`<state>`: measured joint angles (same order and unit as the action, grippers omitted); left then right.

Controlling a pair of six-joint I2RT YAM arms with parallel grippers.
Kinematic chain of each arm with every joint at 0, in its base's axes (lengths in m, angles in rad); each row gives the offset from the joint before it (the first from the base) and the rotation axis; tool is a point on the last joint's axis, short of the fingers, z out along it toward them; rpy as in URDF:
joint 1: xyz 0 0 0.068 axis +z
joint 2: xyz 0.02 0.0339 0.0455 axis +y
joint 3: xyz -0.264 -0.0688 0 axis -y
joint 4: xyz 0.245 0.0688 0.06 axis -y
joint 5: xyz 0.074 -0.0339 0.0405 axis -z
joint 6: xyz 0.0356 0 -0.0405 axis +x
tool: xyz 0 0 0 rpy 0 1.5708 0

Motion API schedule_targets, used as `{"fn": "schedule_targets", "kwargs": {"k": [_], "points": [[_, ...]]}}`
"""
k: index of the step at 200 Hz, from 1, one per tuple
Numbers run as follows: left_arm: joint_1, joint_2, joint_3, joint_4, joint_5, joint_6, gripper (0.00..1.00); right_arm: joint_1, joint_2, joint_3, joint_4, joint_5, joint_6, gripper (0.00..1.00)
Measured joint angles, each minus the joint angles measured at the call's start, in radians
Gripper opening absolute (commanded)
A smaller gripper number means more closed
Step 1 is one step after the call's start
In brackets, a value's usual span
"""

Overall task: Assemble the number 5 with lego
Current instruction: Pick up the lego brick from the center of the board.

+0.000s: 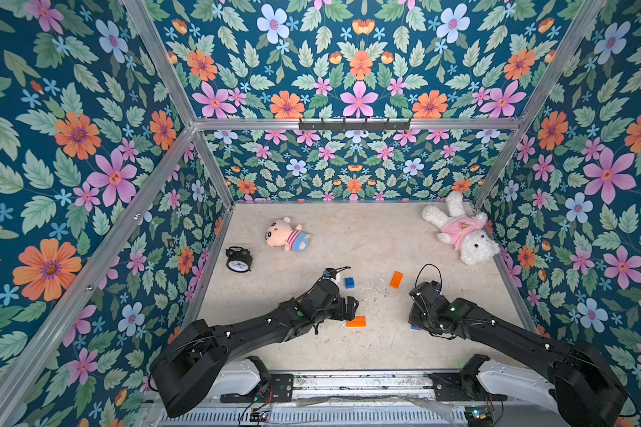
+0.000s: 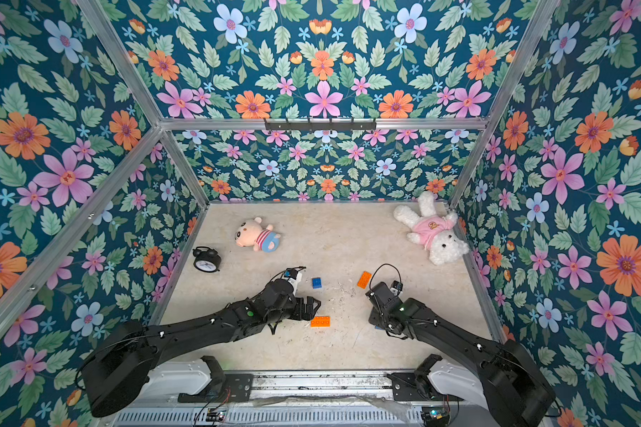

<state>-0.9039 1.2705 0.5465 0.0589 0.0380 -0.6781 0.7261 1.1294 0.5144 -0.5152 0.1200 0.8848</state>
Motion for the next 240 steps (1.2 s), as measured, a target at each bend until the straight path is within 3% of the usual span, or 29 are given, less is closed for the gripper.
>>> {"fn": "schedule_targets", "kwargs": {"k": [50,133,158,189,220,240], "points": [[0.0,0.0,0.0,-0.008,-0.017,0.0,0.99,0.038,0.047,-0.003,-0.018,0.012,0.012,0.41],[-0.001,-0.028,-0.011,-0.015,-0.04,-0.003,0.99,0.042,0.051,0.026,-0.037,0.046,0.019,0.44],[-0.001,-0.029,-0.015,-0.015,-0.043,-0.003,0.99,0.042,0.058,0.026,-0.039,0.045,0.019,0.38],[-0.001,-0.032,-0.015,-0.016,-0.051,-0.004,0.99,0.045,0.063,0.047,-0.05,0.045,0.018,0.23],[0.0,-0.056,-0.028,-0.009,-0.072,-0.03,0.91,0.108,0.065,0.112,-0.037,0.041,0.019,0.22],[0.0,-0.106,-0.07,0.005,-0.091,-0.056,0.95,0.18,0.123,0.184,-0.002,0.036,0.019,0.22]]}}
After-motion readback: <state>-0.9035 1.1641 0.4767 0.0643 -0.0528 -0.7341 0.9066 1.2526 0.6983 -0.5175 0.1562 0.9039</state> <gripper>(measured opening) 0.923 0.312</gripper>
